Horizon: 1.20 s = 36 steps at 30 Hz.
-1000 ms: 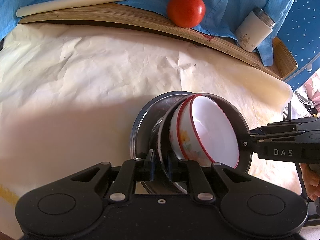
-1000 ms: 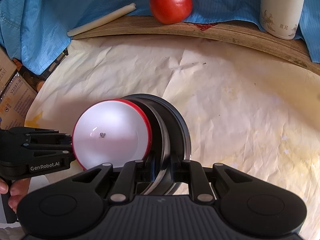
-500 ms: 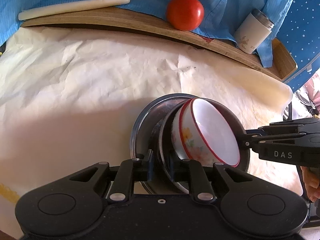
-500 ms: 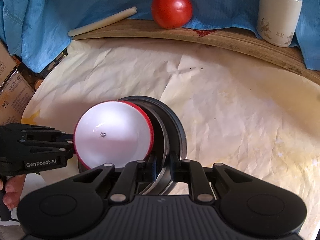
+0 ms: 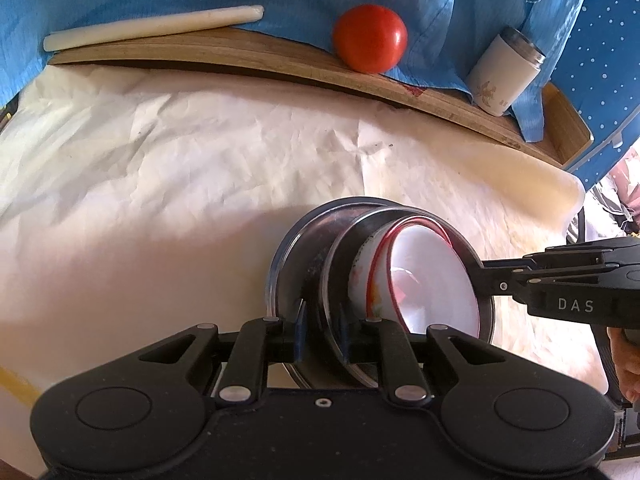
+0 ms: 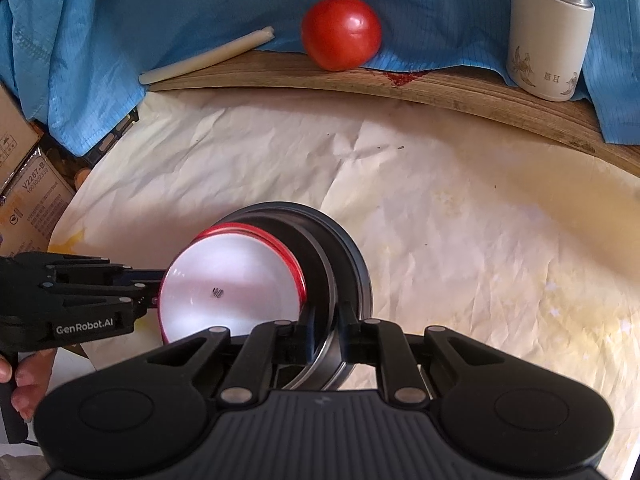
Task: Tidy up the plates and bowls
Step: 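Lower the steel bowl with both tools onto the steel plate stack, then open both tools to release the steel bowl on the plates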
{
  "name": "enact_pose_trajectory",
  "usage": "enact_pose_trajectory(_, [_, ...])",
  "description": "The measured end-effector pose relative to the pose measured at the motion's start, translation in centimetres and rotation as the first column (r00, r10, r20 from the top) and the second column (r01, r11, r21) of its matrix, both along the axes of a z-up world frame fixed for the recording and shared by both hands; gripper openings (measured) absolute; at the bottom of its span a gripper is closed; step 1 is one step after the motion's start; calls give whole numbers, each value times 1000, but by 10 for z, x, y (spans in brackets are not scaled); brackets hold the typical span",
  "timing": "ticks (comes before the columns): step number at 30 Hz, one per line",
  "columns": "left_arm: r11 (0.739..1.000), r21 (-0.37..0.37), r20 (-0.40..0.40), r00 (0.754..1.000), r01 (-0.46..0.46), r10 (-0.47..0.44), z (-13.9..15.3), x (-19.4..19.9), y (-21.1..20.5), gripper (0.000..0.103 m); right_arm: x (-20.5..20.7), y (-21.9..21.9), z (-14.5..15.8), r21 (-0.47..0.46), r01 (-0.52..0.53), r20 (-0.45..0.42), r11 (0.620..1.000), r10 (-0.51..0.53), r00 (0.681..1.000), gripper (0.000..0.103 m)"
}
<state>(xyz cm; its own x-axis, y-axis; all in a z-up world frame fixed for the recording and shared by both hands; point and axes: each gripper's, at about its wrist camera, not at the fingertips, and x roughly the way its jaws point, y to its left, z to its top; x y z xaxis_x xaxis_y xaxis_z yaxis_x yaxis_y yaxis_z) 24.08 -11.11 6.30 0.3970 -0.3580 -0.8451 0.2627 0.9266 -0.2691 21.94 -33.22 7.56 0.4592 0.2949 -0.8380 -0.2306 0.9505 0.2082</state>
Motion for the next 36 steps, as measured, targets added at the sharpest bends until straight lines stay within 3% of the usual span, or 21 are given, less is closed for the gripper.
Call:
enact_pose_trajectory(18, [1000,-12,42,999,-21,22,6,-7,6,24,-8,0,5,7,15,33,1000,-16,999,18])
enact_pose_trajectory(23, [999,-23,62,997,-35,36,9,-9,11,35,-11,0,9,5,27,54,1000,-27,998,18])
enact_pose_trajectory(32, [999,-9,122,992,-43,44,18,-17,12,43,-20,1,15,-25,50,96,998,-47,994,24])
enact_pose_trajectory(36, [999,-5,156,987,-44,44,22,-21,13,45,-24,0,17,-21,63,108,998,-60,992,35])
